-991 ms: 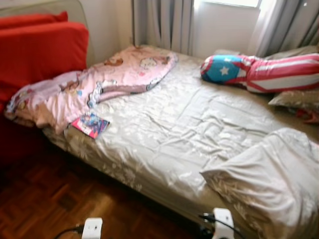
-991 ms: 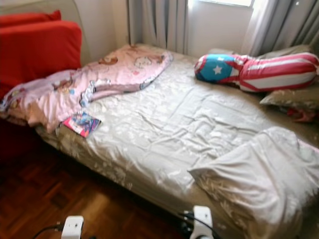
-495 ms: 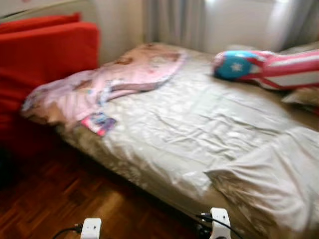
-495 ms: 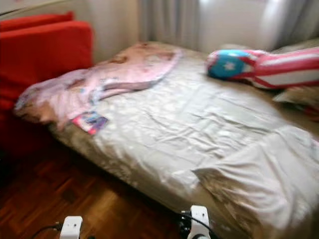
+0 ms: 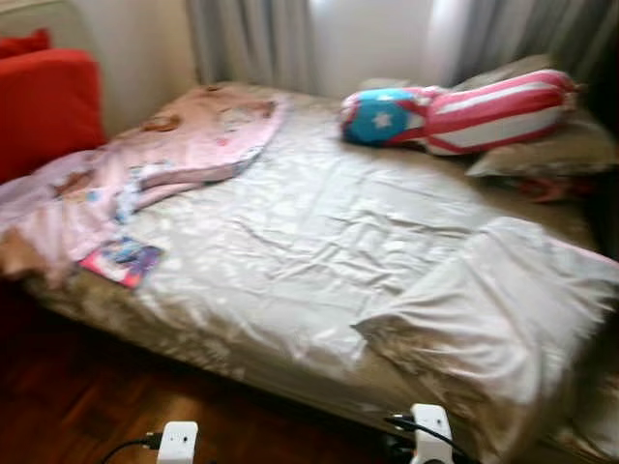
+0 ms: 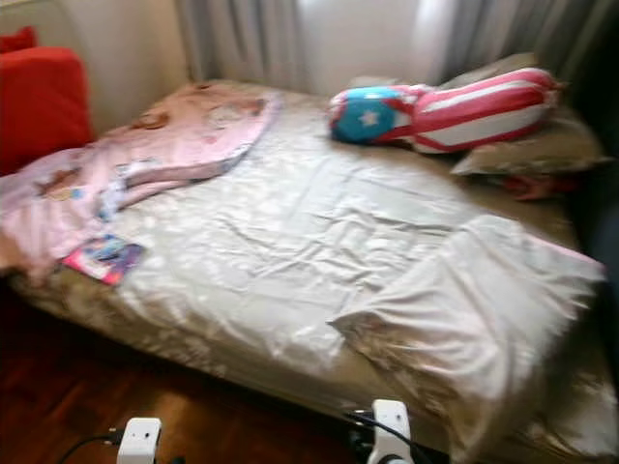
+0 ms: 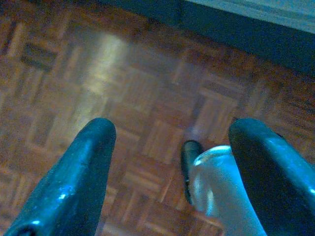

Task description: Clean up the room

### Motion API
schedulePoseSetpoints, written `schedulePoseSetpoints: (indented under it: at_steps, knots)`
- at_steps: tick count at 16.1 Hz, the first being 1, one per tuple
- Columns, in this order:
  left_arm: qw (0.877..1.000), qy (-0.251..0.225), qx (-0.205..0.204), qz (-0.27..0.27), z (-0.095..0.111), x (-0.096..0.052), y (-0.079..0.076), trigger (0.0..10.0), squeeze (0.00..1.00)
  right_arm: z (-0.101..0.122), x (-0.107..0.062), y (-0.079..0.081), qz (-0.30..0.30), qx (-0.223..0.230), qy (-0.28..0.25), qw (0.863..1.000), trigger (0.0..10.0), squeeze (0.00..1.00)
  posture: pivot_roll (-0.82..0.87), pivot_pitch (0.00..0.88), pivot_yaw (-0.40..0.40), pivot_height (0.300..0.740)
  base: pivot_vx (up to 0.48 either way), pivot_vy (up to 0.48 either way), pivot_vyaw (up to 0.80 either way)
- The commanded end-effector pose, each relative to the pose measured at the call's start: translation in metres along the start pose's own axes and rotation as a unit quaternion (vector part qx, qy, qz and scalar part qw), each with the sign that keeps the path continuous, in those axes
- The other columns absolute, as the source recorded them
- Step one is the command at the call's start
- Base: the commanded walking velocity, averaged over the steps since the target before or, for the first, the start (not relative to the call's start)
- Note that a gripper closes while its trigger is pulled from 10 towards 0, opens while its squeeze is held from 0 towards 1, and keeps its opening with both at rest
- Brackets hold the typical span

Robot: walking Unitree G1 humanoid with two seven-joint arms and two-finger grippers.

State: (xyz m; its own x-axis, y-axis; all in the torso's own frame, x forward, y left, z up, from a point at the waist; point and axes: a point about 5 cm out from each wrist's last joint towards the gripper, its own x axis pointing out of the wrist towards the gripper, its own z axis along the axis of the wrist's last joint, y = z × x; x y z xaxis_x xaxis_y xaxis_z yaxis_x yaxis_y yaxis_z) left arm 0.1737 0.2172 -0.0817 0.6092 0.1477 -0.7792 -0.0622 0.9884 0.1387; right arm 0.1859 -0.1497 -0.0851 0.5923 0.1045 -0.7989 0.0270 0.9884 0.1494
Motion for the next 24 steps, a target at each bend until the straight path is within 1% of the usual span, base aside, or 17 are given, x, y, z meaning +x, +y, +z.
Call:
schedulePoseSetpoints:
  at_steps: [1,10,19,24]
  knots:
    - [1.0,0.008,-0.002,0.002,-0.0038,-0.0006,0.0001,10.0,0.0,-0.0005,0.0003,0.0018,0.002,-0.004,0.005,1.0,10.0,0.0,0.05,0.0,-0.027,0.74,0.0,0.0,-0.74]
    - [1.0,0.008,0.0,0.001,-0.0032,-0.0006,0.0022,10.0,0.0,-0.0009,0.0005,0.0036,0.003,-0.002,0.005,1.0,10.0,0.0,0.04,0.0,-0.02,0.74,0.0,0.0,-0.74]
    - [1.0,0.008,-0.006,-0.003,-0.0038,-0.0006,-0.0007,10.0,0.0,-0.001,0.0003,0.0025,0.002,-0.002,0.005,1.0,10.0,0.0,0.04,0.0,-0.023,0.74,0.0,0.0,-0.73]
    - [1.0,0.007,-0.009,-0.004,-0.004,-0.0007,-0.0011,10.0,0.0,-0.0004,0.0002,0.0019,0.0,-0.002,0.001,1.0,10.0,0.0,0.04,0.0,-0.025,0.74,0.052,0.0,0.0]
